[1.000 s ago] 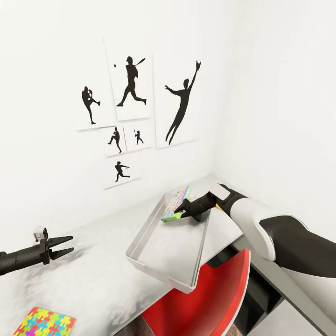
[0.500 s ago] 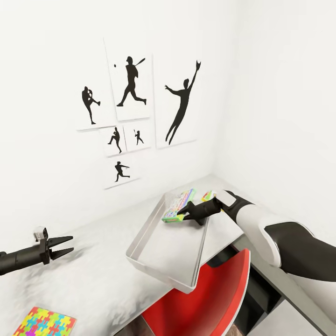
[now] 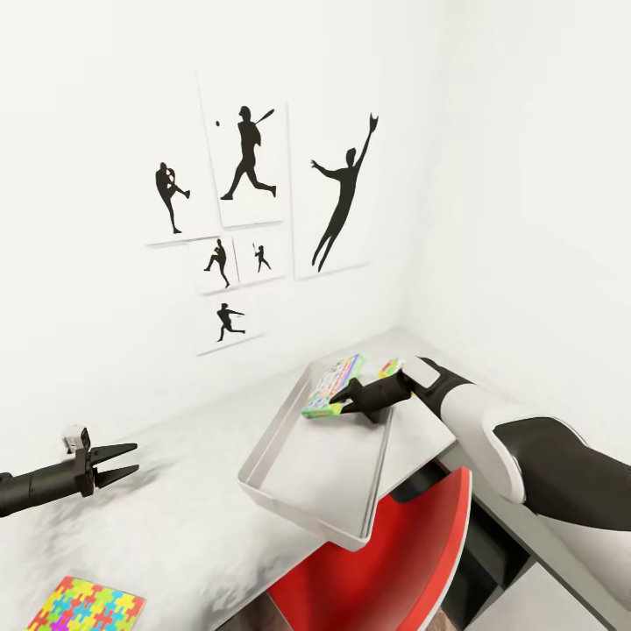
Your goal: Put all the toys in the child's room - the three board games (two on the bed and one on the table), the two jigsaw puzzles on the table, and the tennis ball on the table - inside the toy box on the table in the child's room.
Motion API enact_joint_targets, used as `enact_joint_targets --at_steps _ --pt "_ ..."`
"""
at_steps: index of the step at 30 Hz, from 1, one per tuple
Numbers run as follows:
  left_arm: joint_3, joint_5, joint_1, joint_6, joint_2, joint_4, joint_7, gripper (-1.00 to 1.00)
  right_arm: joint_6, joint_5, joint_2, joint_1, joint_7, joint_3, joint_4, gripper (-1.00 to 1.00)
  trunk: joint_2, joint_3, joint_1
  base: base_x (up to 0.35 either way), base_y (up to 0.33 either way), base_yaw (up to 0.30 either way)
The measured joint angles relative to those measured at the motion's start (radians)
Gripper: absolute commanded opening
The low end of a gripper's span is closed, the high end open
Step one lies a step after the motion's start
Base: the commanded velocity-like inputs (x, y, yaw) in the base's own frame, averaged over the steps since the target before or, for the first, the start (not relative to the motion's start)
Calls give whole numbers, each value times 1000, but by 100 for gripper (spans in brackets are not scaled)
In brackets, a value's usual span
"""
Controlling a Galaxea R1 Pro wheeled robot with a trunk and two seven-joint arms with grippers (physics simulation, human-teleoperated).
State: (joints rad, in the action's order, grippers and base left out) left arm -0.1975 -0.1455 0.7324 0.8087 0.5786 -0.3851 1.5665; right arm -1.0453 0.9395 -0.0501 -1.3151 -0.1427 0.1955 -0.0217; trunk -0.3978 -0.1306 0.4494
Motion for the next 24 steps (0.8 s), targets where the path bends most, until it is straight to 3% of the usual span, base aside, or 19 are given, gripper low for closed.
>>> enact_joint_targets --at_steps 11,12,24 --pt "0 1 0 1 1 0 0 100 0 -1 -5 0 6 1 -2 -100 0 0 0 0 1 0" --pt "0 1 0 1 1 0 0 100 0 -1 -6 0 7 1 -2 100 0 0 0 0 0 0" --pt "0 1 0 1 1 0 0 100 0 0 -10 0 15 -3 -3 100 0 0 0 0 0 0"
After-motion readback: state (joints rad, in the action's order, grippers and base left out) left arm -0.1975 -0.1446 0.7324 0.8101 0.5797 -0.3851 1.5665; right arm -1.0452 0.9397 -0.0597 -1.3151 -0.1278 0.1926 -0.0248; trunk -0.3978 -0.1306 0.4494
